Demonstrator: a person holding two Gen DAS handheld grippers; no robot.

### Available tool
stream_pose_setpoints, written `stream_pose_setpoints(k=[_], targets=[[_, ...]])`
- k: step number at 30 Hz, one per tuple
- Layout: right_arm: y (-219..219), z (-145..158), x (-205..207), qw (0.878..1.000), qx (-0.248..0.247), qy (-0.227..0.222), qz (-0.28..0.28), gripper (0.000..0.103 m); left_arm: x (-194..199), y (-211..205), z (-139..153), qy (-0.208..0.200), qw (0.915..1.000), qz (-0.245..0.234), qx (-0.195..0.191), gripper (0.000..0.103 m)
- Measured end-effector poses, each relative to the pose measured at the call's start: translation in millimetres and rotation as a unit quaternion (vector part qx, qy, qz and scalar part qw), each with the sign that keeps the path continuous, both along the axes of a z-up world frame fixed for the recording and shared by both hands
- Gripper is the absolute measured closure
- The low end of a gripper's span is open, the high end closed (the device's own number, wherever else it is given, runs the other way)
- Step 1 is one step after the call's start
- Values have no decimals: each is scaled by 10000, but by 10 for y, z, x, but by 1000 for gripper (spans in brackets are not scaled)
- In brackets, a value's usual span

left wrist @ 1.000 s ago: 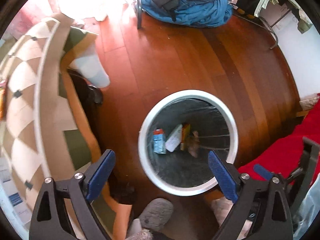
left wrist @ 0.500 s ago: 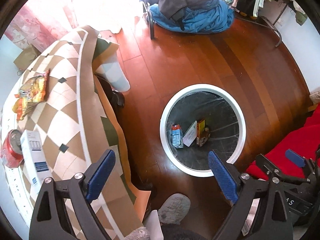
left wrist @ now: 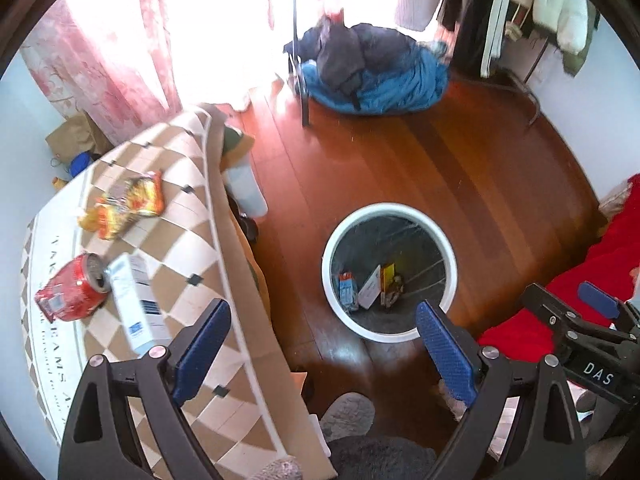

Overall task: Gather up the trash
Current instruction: 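Move both open tools back over the table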

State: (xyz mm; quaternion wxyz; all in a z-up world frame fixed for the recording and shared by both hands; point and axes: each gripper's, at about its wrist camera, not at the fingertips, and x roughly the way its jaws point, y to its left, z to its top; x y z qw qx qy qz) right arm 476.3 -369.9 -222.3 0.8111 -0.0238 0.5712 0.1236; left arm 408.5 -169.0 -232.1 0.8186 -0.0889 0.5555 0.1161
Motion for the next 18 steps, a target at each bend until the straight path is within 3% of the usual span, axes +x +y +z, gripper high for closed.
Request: stream_pose_setpoints(k=[5,9,13,18], targets=[[236,535,-266,9983,479,-305,156,0,-295,226,443,-357,9990,257,39,8],[695,799,-544,9942,842,-338,576,0,-644,616,638,-554,9964,648,-23,8],[1321,779,-815,9887,985,-170,1118,0,-1112,1214,641,-541,9912,1201,122,8],[2352,318,-1067,9803,975,349,1680,0,-1711,2006,353,-232,9808,1870,500,8]])
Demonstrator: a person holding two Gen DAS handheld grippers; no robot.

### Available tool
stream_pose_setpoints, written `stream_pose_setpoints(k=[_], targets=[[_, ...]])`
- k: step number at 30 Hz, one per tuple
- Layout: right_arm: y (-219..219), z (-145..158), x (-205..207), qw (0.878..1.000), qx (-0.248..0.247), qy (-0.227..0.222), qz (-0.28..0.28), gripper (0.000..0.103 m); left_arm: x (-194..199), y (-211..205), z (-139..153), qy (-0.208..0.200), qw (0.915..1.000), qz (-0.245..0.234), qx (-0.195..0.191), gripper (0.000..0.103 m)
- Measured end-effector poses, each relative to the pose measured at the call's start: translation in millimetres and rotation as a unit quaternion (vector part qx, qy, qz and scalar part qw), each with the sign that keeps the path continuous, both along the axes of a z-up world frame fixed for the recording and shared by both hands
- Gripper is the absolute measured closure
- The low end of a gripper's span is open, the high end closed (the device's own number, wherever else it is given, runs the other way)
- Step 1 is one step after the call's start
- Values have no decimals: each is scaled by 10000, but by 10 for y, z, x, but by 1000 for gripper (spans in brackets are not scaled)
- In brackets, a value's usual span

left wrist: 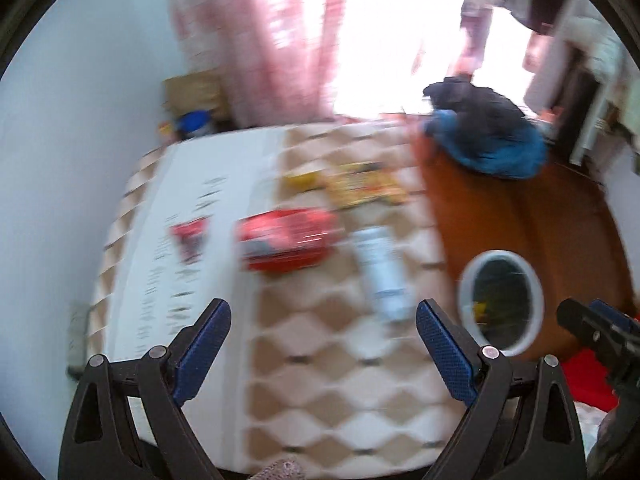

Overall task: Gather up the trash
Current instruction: 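Move both open tools back over the table, then grasp the white box with the right tool while the left tool grasps the red candy wrapper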

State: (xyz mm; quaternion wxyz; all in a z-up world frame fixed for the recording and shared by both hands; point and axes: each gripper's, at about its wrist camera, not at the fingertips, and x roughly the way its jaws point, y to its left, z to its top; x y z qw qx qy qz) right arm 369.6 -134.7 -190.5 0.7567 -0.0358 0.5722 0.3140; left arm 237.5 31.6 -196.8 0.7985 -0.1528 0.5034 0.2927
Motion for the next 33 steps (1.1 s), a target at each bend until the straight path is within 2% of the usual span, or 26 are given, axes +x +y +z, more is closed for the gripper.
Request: stream_pose_setpoints(k=[4,6,11,15,23,25,27,28,30,33], targets=[[679,-492,-77,9985,-368,253,310,1,-413,617,-377,445,9974,569,87,8],[978,-765,-105,9964,-628,370,428,8,-558,905,-560,627,9948,798,84,8],[1453,-1189,-89,9902,-1174,450,600,24,-712,1558,-941,686,9905,1168,-217,8],[1606,-1296,-70,9882,-1349,443,581,40,-605,1875,-1126,631,9896,1204,-477,9],[1796,-1335,76,9875,-1483,319,432,42,-137,2123,-1351,567,9938,747,-589,10],[1835,-1331,98,9867,-1539,285,438,43,-62,2136,-1396,623,9942,670,-565,24],[1867,-1318,119,9867,-1551,241,431,52,-30,2158,-1423,655,9939,641,-606,60],[1866,-1313,129,9865,-1567,235,424,53,-26,2160,-1428,643,9940,628,-629,65],[1878,-1294,150,9867,-1548,202,459,63,-38,2146,-1410,582,9948,597,-578,73],[1842,-1276,137,9865,-1546,177,508,63,-54,2103,-1357,550,9962,519,-421,81]])
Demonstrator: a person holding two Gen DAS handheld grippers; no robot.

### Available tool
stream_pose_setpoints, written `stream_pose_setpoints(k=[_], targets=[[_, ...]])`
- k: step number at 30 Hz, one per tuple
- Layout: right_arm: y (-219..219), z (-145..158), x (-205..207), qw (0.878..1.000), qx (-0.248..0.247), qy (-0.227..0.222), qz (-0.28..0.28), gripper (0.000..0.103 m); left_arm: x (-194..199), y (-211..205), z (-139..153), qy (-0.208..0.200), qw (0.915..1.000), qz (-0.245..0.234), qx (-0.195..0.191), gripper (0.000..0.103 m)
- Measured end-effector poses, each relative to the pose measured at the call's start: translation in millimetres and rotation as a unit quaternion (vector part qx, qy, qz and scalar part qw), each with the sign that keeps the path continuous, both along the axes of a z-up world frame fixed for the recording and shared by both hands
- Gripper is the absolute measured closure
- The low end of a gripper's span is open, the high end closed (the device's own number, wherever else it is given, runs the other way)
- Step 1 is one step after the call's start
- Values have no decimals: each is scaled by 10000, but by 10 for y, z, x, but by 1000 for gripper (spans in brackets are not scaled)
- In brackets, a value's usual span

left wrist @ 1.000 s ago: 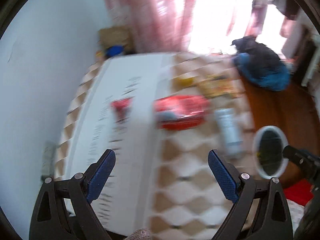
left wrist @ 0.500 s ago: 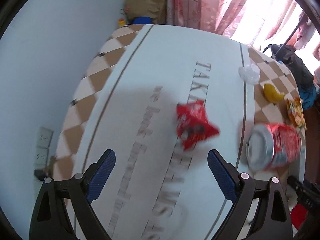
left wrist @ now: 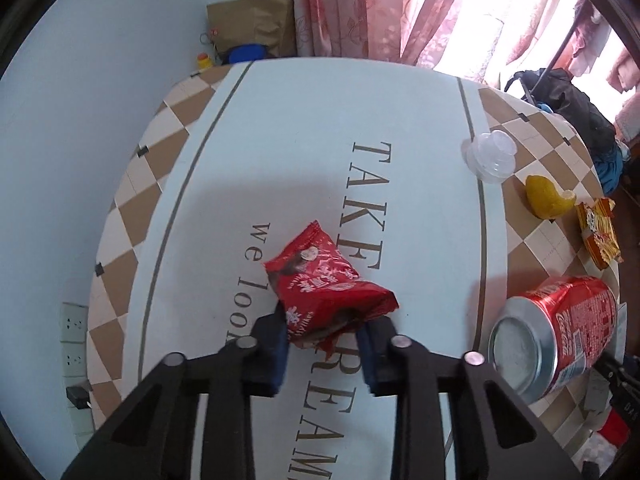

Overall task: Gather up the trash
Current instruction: 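Grasp the white box with the right tool while the left tool grasps the red candy wrapper, then carry the white box and red wrapper over the bin and open both tools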

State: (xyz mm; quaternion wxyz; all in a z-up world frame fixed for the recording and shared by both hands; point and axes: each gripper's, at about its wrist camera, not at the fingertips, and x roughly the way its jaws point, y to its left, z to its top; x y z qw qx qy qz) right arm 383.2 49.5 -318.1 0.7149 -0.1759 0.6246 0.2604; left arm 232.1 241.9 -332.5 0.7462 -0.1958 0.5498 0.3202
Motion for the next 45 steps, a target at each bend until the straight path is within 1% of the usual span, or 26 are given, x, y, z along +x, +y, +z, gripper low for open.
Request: stream_pose_setpoints(k=[6,10,11,13,17,21,26,29,32,35,38,41,43,45], targets=[[-146,144,-102,9997,213,-54,56,64,-170,-177,233,-133,9993,-73,344,85],[-268,360,-243,9988,437,-157,130,64,-349,-322,457,-280,9981,-53,552,85],[-302,407,-269,9985,482,-191,147,64,-414,-395,549,-331,9973,-68,647,85],[-360,521,-313,9977,607,-253,179,64,-448,-483,679,-400,9962,-101,772,85],[-540,872,-438,9942,978,-415,173,64,-580,-780,1009,-603,9928,-210,1012,85],[-740,1211,-461,9893,1355,-535,110,64,-623,-1118,1354,-884,9899,-345,1058,85],[-1166,1619,-395,9813,1797,-681,-56,64,-477,-1577,1734,-1271,9840,-640,1072,85],[-1556,1794,-278,9768,1977,-786,-267,64,-239,-1951,1932,-1481,9784,-982,1055,85],[-2015,1878,-114,9736,2046,-863,-532,64,48,-2337,2030,-1644,9721,-1343,994,85],[-2506,1860,83,9724,1982,-914,-823,64,358,-2697,2021,-1721,9670,-1660,885,85],[-2988,1734,333,9728,1814,-916,-1111,64,748,-3085,1897,-1711,9630,-1987,627,85],[-3432,1469,603,9734,1619,-781,-1424,64,1153,-3471,1666,-1583,9598,-2299,290,85],[-3662,1267,755,9734,1506,-656,-1597,64,1436,-3733,1460,-1419,9577,-2502,25,85],[-3872,999,915,9730,1425,-451,-1759,64,1716,-3941,1192,-1216,9556,-2660,-364,85]])
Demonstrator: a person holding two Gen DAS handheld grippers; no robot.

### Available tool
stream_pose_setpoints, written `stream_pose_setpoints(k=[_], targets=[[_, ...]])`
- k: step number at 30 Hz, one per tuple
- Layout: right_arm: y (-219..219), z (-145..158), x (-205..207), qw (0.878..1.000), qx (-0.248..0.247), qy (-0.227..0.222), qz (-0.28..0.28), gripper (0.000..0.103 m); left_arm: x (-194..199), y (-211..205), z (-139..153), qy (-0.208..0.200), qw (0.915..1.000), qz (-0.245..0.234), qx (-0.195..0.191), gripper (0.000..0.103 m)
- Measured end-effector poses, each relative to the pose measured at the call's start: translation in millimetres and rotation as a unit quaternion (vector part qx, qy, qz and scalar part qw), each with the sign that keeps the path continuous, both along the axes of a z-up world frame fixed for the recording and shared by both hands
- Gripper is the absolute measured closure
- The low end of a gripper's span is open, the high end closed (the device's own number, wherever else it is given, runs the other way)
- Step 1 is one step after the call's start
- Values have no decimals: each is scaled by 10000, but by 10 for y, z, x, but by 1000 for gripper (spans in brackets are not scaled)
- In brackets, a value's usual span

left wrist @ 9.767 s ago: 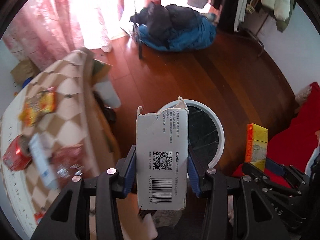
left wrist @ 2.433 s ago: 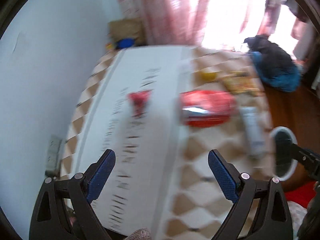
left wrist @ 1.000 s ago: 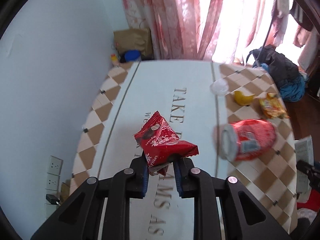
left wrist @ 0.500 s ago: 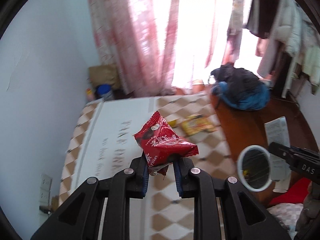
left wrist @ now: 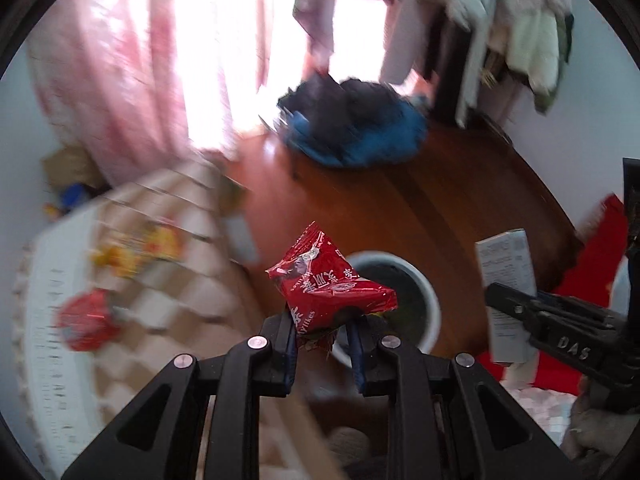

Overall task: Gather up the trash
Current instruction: 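Carry the white box and red wrapper over the bin and open both tools, then lift both open tools away from the bin toward the table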

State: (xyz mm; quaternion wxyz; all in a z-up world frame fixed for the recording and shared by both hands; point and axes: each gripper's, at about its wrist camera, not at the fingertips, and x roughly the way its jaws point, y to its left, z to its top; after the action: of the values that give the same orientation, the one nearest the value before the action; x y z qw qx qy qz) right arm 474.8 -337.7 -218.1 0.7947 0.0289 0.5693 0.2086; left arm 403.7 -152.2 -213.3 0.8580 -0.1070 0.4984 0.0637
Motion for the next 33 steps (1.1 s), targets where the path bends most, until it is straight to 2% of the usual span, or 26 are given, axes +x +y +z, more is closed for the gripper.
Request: stream_pose_setpoints(k=[5,11,13,15,19,20,21,23,25,27,30,33], targets=[[-352,-768,361,9976,-123,635,-245,64,592,-334,-777,860,9937,-318,-642,83],[-477,-1610,661,9914,-231,1235,-360,64,1108,-358,-1569,1761,9774,-319,-1125,81],[-468,-1823,763,9896,-228,1357,-417,64,1237,-343,-1754,2034,9727,-289,-1081,66],[-440,-1977,850,9886,-233,1429,-415,64,1272,-306,-1853,2110,9703,-238,-1162,35],[-316,-2185,991,9859,-106,1633,-350,62,1214,-219,-1925,2211,9679,-36,-1191,25],[-290,-2216,1004,9855,-97,1665,-325,56,1194,-209,-1946,2241,9674,13,-1180,11],[-283,-2241,1022,9854,-113,1666,-325,41,1170,-191,-1948,2261,9677,84,-1114,3],[-276,-2253,1033,9857,-80,1646,-356,29,1129,-151,-1933,2260,9686,155,-1023,3],[-295,-2258,1030,9854,-39,1657,-382,26,1068,-136,-1915,2271,9705,207,-787,3],[-338,-2237,997,9852,-81,1658,-419,11,1023,-125,-1908,2248,9724,221,-588,3],[-362,-2182,917,9861,-238,1589,-417,1,924,-129,-1848,2109,9766,255,-343,3],[-384,-2076,810,9877,-514,1423,-402,0,809,-130,-1787,2053,9782,273,-164,3]])
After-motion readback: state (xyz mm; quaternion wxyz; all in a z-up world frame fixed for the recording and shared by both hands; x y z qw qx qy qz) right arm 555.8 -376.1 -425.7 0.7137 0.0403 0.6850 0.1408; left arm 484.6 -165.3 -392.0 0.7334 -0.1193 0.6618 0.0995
